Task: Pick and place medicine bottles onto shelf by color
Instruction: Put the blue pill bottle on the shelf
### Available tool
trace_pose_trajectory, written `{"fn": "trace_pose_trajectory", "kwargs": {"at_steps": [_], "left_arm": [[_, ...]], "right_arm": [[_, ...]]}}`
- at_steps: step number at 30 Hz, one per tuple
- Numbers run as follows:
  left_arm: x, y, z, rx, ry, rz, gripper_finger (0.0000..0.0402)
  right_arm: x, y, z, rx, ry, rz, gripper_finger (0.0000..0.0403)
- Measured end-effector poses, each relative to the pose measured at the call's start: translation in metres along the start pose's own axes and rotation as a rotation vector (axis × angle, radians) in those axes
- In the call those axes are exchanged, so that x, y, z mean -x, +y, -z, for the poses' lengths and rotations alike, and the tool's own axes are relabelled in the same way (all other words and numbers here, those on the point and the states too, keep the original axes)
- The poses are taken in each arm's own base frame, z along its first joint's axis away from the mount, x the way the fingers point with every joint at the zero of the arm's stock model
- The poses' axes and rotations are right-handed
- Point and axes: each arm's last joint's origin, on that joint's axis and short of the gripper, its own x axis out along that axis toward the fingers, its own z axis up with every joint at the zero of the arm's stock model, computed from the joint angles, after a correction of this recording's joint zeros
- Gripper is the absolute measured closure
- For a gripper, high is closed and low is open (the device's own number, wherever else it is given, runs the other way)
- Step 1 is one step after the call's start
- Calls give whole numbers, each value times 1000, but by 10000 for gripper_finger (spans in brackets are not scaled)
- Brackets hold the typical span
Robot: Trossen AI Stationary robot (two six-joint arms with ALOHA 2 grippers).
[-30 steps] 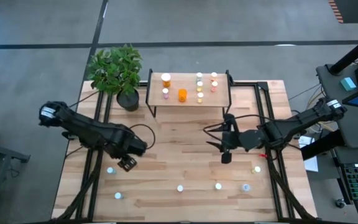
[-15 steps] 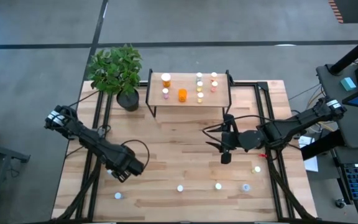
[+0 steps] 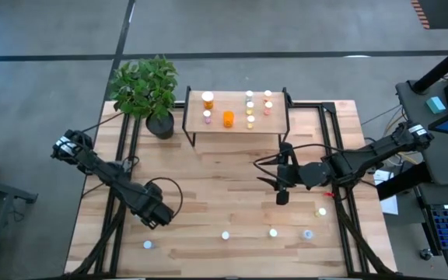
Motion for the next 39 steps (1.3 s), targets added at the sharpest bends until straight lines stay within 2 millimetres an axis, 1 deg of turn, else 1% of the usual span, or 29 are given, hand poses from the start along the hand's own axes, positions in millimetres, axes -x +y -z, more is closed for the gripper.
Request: {"fn": "trace_pose_trajectory", "kwargs": {"at_steps": [9,16,20,23,39], "left_arm": [[-24,-5,0,3,-25,49,107],[-36,-3,5,-22,-17,27,107],[-37,-5,6,-37,-18,52,111],[-37,-4,6,-36,-22,46,127],[-38,-4,5,-37,-41,41,258]], "right_arm": [[0,0,0,0,0,0,211],[0,0,0,0,0,0,211],[0,0,0,1,0,0,211],[0,0,0,0,0,0,211],[0,0,0,0,0,1,211]]}}
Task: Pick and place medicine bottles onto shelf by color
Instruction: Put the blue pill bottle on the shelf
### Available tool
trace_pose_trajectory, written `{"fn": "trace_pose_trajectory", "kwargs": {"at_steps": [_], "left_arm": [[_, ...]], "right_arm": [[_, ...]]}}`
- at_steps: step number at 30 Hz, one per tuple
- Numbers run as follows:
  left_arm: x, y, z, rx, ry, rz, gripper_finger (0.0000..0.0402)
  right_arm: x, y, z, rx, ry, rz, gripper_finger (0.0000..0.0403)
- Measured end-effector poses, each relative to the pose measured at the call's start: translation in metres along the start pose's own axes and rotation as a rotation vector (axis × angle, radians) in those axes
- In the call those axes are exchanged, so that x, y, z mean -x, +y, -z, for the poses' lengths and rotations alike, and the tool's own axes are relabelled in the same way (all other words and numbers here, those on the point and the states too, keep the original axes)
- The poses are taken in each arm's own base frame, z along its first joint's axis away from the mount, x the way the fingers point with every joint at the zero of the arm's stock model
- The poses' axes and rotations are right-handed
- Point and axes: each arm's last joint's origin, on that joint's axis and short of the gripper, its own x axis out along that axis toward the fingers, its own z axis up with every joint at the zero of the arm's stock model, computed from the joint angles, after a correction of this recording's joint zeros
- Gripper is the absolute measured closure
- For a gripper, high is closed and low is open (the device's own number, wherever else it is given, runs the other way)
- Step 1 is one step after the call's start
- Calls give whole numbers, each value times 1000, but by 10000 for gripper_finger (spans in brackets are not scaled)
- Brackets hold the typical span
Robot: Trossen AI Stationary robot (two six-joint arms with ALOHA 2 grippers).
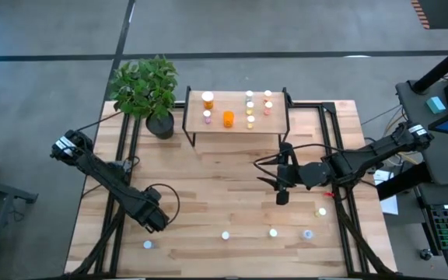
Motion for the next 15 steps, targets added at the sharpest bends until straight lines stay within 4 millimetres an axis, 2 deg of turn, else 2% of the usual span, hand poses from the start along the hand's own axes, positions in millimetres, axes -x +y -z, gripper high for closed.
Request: {"fn": "trace_pose_trajectory", "kwargs": {"at_steps": [5,9,12,15], "left_arm": [[0,0,0,-1,-1,0,290],[4,-2,1,-21,-2,16,299],[16,-9,1,-105,2,64,300],[37,-17,0,-179,11,146,301]], "right_arm": [[0,0,0,0,0,0,211],[0,0,0,0,0,0,211],[0,0,0,0,0,0,211],[0,0,0,-2,0,0,211]]}}
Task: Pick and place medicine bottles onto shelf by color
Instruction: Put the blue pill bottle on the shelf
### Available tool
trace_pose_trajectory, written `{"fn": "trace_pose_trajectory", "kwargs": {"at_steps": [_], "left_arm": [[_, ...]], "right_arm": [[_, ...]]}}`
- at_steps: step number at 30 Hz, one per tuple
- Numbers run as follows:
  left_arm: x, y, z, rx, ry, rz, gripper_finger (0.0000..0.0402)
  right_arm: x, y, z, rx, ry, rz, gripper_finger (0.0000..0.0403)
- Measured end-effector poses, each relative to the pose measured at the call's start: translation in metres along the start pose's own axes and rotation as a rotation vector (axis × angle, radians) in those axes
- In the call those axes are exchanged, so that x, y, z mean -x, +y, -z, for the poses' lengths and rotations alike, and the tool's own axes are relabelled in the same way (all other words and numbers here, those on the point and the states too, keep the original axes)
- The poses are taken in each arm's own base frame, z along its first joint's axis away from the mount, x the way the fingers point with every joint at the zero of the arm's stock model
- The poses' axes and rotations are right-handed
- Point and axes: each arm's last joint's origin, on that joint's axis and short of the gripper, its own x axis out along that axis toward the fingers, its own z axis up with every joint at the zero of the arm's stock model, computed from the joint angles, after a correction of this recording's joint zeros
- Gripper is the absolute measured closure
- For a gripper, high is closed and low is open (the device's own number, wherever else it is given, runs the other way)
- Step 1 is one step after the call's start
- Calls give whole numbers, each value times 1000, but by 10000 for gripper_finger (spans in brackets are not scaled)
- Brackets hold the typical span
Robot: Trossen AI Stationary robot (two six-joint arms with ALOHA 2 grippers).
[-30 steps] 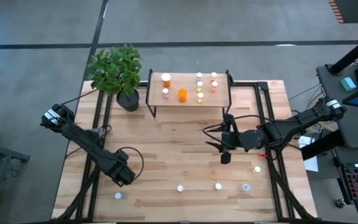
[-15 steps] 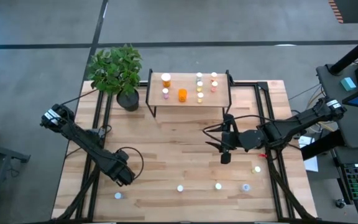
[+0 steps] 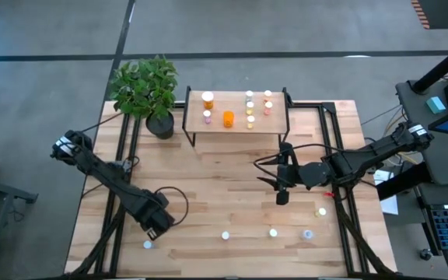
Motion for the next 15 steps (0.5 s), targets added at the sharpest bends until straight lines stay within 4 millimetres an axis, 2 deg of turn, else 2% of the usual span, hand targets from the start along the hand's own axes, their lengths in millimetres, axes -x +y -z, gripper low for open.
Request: {"fn": "trace_pose_trajectory", "kwargs": {"at_steps": [7,11,15], "left_arm": [[63,-18,-24,-74,-100,220,302],[94,-15,-46,-110,-240,278,303],[115,-6,-66,-194,-384,265,303]], "right_arm": [[-2,0,-3,-99,-44,6,211],[-15,3,-2,-110,-46,12,211],[-35,4,-5,-115,-65,-26,211]]}}
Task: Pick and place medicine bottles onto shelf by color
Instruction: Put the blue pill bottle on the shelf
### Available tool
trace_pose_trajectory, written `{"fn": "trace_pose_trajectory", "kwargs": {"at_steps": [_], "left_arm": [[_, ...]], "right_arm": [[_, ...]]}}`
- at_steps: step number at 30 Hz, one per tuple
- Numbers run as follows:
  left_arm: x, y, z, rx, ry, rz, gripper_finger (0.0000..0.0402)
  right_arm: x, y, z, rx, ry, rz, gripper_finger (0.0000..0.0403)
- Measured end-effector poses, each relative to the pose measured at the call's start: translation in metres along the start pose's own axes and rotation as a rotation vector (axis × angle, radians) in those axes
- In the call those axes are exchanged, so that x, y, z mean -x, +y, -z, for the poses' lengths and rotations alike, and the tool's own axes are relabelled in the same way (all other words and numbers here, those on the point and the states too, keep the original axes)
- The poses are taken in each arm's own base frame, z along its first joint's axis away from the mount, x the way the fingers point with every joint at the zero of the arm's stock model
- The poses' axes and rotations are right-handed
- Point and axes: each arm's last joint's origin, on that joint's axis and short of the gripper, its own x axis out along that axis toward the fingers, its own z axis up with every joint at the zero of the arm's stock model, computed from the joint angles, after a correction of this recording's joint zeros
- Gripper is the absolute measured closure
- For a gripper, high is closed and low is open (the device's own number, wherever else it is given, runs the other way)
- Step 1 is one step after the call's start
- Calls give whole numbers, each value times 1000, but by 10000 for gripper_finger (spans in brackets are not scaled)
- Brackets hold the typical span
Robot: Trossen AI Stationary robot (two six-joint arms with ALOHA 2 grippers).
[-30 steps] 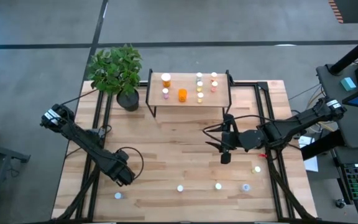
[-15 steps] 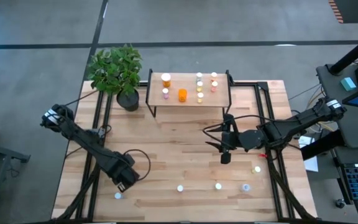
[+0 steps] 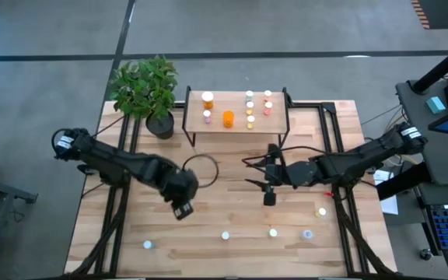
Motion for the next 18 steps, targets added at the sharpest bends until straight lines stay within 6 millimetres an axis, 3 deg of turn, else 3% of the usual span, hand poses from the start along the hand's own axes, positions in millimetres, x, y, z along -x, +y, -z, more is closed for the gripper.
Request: {"fn": "trace_pose_trajectory", "kwargs": {"at_steps": [4,9,18], "left_arm": [[8,9,-19,-110,-162,-88,303],[10,9,-32,-210,-312,-142,303],[11,6,-35,-245,-357,-142,304]], "right_arm": [[-20,0,-10,-29,-57,-111,211],[-53,1,-12,-31,-10,-89,210],[-104,2,-14,-10,150,-52,150]]}}
